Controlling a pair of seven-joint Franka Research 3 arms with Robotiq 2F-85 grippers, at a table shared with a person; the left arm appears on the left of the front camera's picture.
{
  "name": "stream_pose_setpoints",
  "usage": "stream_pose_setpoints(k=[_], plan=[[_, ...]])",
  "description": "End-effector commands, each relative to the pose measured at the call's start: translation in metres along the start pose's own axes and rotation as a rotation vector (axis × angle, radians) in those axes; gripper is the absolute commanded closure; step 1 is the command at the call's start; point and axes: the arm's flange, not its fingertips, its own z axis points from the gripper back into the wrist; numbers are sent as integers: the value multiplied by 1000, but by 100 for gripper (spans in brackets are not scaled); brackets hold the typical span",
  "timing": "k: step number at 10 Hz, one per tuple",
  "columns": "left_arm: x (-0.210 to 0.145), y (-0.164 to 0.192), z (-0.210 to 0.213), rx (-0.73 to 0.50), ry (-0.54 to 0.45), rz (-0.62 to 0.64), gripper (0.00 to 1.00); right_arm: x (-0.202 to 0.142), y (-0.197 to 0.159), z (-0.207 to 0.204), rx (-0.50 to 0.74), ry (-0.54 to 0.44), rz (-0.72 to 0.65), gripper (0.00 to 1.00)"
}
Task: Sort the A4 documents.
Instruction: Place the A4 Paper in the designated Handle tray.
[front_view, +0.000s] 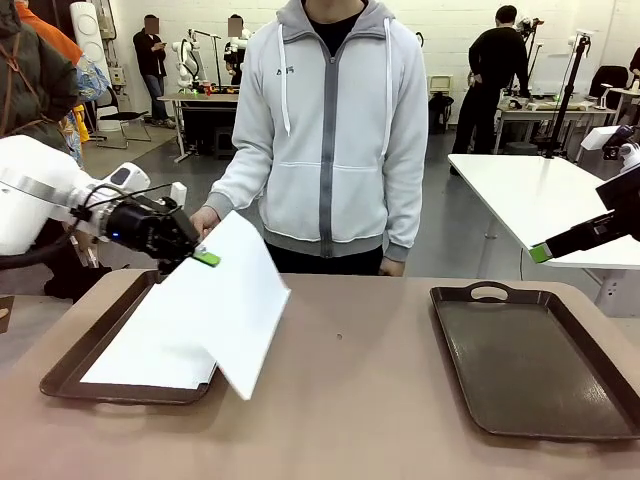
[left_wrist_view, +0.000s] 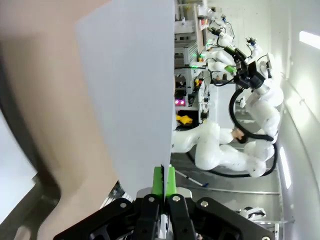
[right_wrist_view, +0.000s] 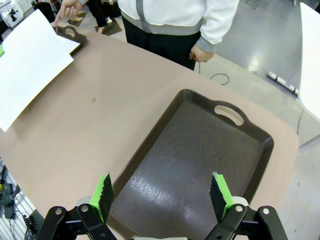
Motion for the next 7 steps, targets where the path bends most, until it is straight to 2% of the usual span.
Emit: stream_pose_setpoints(k=[1,4,7], plan=[[11,8,20,38,53,2,99,0,0,-1,6,1,-1,0],[30,36,60,114,-17,-52,99,0,0,-1,6,1,-1,0],[39,72,78,215,-19,21,99,0,0,-1,6,1,-1,0]])
